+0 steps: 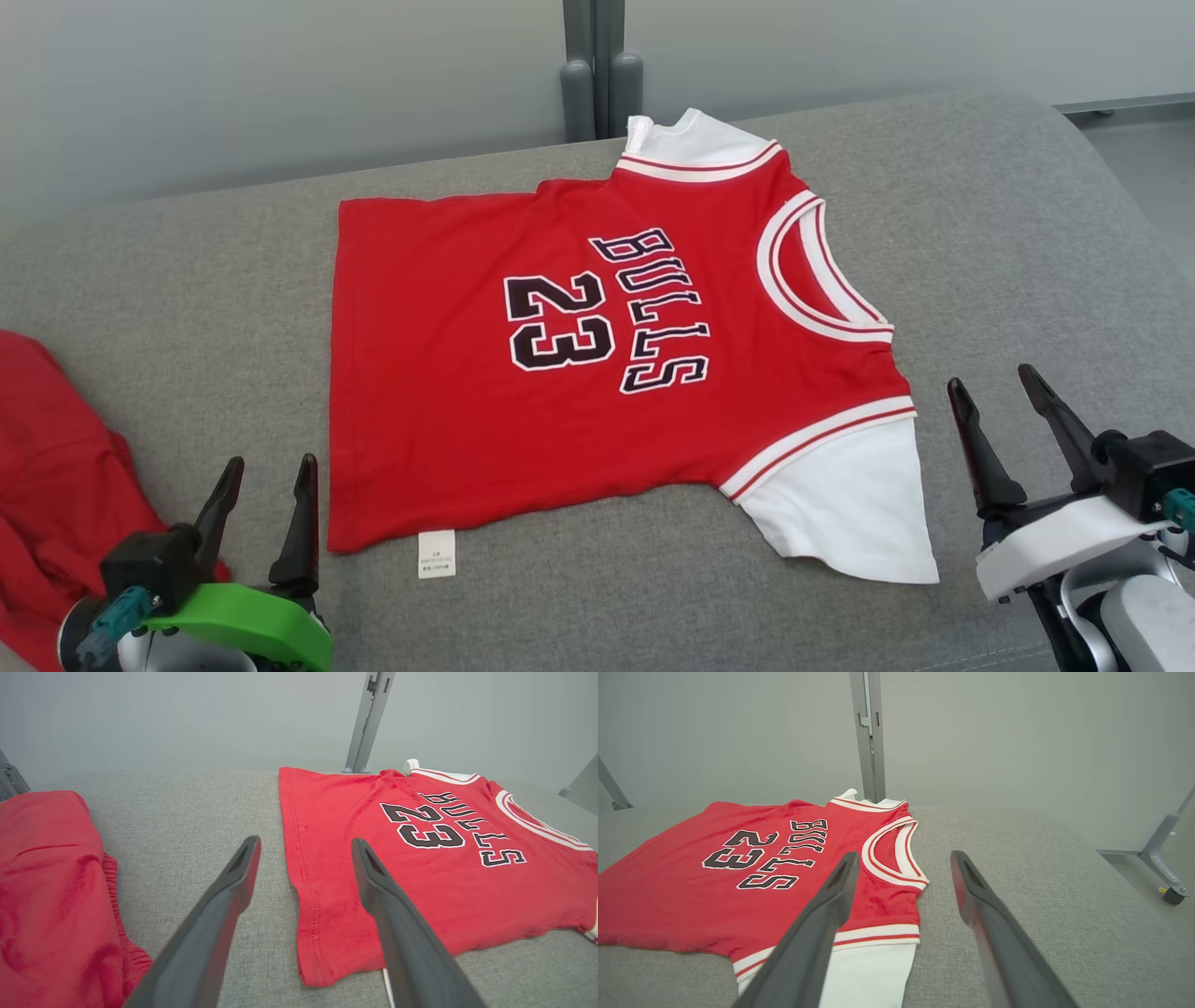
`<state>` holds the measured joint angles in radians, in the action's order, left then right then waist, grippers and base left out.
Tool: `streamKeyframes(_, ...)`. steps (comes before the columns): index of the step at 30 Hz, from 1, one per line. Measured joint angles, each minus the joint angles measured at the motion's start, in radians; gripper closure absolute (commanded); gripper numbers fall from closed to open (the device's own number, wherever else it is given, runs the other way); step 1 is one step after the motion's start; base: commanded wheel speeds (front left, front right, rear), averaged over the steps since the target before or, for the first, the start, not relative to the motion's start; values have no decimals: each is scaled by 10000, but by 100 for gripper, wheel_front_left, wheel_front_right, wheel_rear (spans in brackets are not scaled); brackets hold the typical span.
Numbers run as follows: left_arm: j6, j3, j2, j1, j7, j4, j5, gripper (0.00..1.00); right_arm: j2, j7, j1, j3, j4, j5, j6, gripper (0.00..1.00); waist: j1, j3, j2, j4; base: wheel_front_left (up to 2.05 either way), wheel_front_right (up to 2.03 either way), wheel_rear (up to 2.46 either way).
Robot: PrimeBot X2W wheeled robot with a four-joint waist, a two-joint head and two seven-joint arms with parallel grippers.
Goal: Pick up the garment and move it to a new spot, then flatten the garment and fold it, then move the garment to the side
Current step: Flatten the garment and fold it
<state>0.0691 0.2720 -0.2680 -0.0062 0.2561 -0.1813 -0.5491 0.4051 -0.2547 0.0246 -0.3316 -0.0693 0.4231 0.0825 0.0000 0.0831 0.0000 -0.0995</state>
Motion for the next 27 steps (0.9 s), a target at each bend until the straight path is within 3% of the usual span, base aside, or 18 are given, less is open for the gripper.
streamKeyframes(10,-25,-25,374,54,-2,56,405,0,-993,2,-4,761,247,-1001,336,0,0,257,0,182,0,0,0)
streamKeyframes(17,268,-1051,911,-45,2,399,1104,0,-1647,0,74,1060,151,-1584,339,0,0,385,0,202,0,0,0)
streamKeyframes(27,280,-1131,1252,82,0,-161,1499,0,-2253,2,530,1302,-132,-1764,336,0,1,463,0,163,0,0,0)
